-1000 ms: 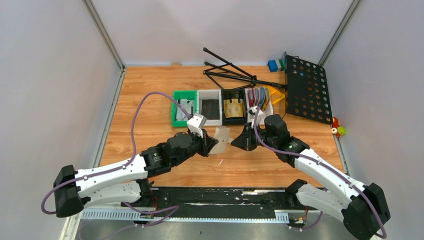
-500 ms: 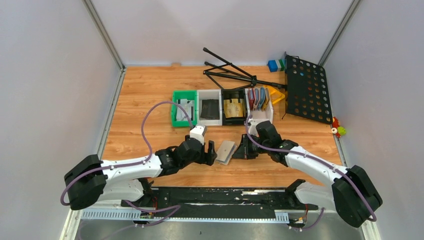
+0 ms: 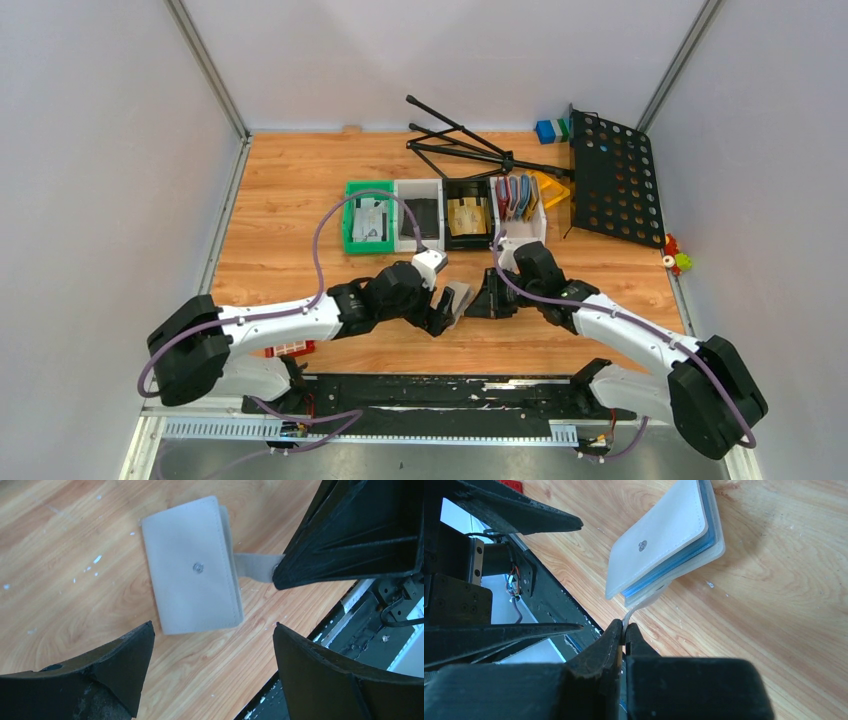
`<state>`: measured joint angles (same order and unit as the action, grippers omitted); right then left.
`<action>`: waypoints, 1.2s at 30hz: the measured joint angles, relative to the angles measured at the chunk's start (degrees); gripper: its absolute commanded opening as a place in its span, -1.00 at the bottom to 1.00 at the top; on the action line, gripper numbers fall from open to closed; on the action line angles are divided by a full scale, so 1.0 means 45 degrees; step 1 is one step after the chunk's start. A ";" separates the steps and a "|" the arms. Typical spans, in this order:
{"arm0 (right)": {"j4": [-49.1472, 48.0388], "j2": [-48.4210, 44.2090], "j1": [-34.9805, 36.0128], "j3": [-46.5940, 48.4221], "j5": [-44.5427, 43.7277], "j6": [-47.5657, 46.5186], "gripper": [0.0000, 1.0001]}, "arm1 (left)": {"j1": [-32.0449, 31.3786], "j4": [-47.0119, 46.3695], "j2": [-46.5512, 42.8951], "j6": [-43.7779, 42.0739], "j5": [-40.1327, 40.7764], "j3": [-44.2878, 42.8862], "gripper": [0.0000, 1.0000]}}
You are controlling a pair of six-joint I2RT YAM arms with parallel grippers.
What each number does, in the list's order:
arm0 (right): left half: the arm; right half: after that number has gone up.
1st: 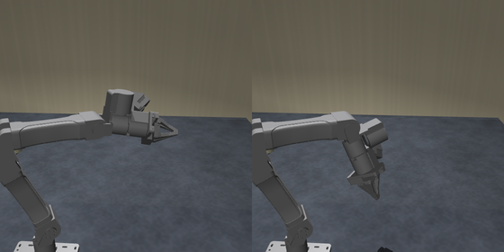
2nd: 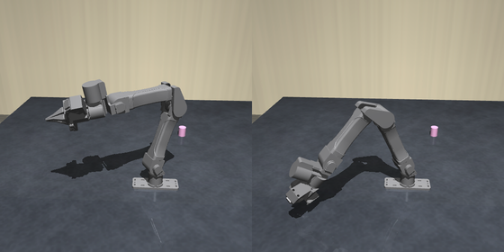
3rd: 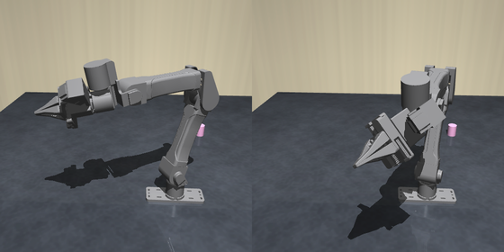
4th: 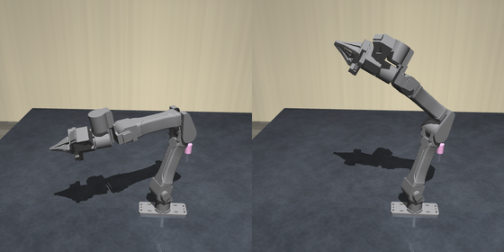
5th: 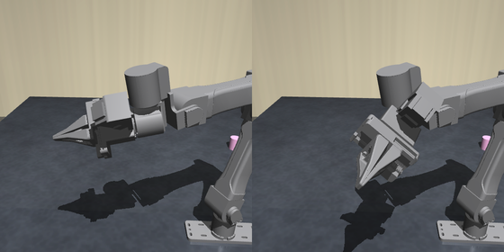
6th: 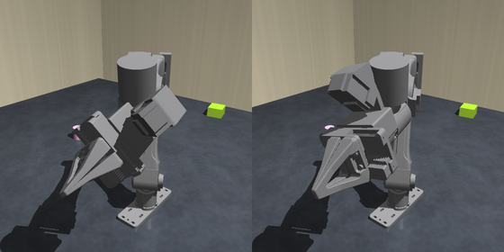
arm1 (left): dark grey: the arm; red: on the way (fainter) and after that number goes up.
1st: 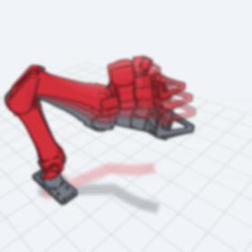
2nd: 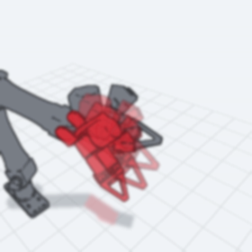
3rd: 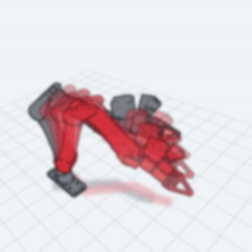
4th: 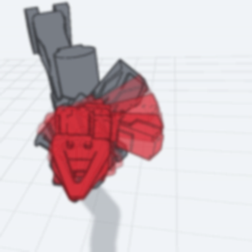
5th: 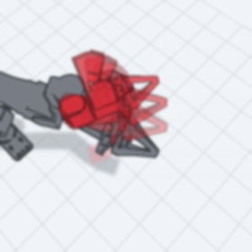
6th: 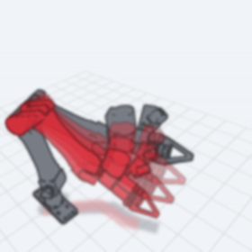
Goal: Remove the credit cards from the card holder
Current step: Place the card holder at the center of the board, then open the card holder at the center of the board.
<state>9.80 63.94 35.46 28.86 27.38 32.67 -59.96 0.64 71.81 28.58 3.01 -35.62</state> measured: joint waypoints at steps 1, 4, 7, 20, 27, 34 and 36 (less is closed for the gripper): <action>0.0044 -0.0063 0.0000 0.0000 0.0000 0.0000 -1.00 | 0.0000 0.0092 0.0189 -0.0160 -0.0063 -0.0228 0.89; 0.0097 -0.0238 0.0000 0.0000 0.0019 0.0000 -1.00 | 0.0000 0.0355 0.0729 -0.0631 -0.0277 -0.0821 0.89; 0.0160 -0.0369 0.0000 0.0000 0.0049 -0.0005 -1.00 | 0.0000 0.0510 0.1161 -0.0908 -0.0355 -0.1107 0.83; 0.0539 -0.0427 0.0000 0.0029 0.0044 -0.0092 -1.00 | 0.0631 0.1287 0.2569 -0.0491 -0.0369 -0.1603 0.13; 0.0903 -0.0520 0.0000 0.0155 0.0000 -0.0287 -1.00 | 0.2414 0.0408 0.1467 0.0423 -0.0996 -0.0486 -0.03; 0.0933 -0.0520 0.0000 0.0160 -0.0044 -0.0393 -1.00 | 0.2929 -0.0024 0.0253 0.0340 -0.1661 0.0078 0.16; 0.0933 -0.0520 0.0000 0.0160 -0.0044 -0.0393 -1.00 | 0.2924 -0.0233 0.0223 0.0063 -0.2157 0.0073 0.39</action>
<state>14.00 61.60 35.46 29.58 27.18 30.89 -46.81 -0.40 72.82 28.86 -6.70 -35.29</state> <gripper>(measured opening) 0.029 0.551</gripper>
